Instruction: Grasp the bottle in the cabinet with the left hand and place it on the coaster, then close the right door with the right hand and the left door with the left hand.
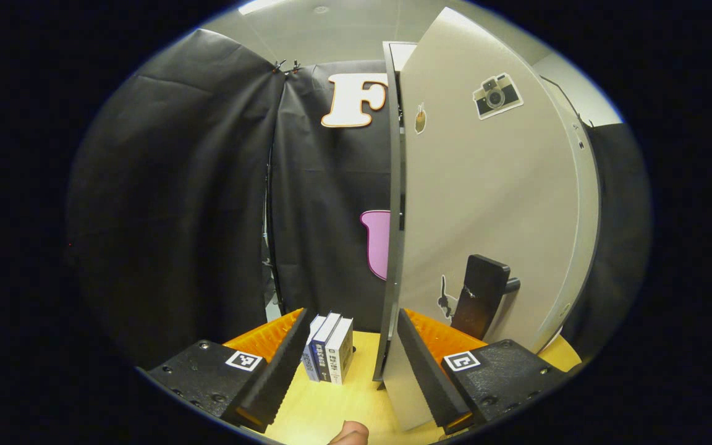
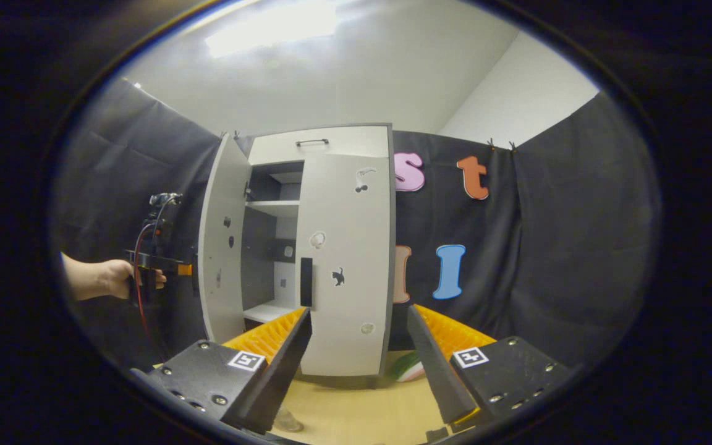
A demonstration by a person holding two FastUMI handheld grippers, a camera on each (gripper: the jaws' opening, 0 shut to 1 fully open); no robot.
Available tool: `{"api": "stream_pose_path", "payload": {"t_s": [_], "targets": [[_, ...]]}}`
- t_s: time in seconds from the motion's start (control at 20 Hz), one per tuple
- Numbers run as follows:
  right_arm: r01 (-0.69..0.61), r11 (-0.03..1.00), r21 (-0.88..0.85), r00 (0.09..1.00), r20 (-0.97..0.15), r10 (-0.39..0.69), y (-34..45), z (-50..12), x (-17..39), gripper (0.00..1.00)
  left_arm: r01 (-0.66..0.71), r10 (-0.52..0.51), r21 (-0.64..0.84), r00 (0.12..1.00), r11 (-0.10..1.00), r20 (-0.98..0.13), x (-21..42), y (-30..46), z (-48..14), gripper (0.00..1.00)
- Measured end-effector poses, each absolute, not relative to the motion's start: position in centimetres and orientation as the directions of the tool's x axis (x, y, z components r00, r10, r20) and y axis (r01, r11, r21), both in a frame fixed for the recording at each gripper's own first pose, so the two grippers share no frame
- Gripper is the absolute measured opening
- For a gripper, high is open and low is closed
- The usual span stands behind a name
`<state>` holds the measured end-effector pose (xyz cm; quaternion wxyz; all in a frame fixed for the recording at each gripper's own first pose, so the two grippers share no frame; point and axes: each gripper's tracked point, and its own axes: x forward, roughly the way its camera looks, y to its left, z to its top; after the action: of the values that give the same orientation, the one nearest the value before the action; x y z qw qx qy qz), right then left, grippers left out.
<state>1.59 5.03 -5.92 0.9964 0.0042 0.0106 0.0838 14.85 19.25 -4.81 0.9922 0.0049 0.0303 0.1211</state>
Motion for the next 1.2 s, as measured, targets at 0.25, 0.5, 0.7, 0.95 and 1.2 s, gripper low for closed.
{"api": "stream_pose_path", "payload": {"t_s": [0.25,0.5,0.7,0.95,1.2], "targets": [[-0.129,0.992,0.015,0.990,-0.052,0.130,3.8,-6.1,2.2,0.92,-0.203,0.203,0.010,0.978,0.979,-0.045,15.9,16.4,-4.8,0.88],[-0.123,0.992,-0.009,0.989,-0.088,0.122,4.1,-6.7,2.8,0.95,-0.170,0.170,0.006,0.985,0.985,-0.026,16.9,13.9,-4.8,0.91],[-0.120,0.993,-0.023,0.987,-0.111,0.117,4.6,-7.3,3.2,0.95,-0.122,0.121,-0.043,0.992,0.992,-0.022,17.6,11.8,-4.9,0.89],[-0.128,0.992,-0.016,0.986,-0.113,0.125,5.5,-6.8,3.3,0.95,-0.123,0.123,-0.059,0.992,0.991,-0.006,17.3,10.9,-3.8,0.93],[-0.128,0.992,-0.009,0.986,-0.104,0.127,5.7,-5.9,3.0,0.95,-0.079,0.079,-0.033,0.997,0.996,0.005,14.6,8.8,-2.0,0.96]]}}
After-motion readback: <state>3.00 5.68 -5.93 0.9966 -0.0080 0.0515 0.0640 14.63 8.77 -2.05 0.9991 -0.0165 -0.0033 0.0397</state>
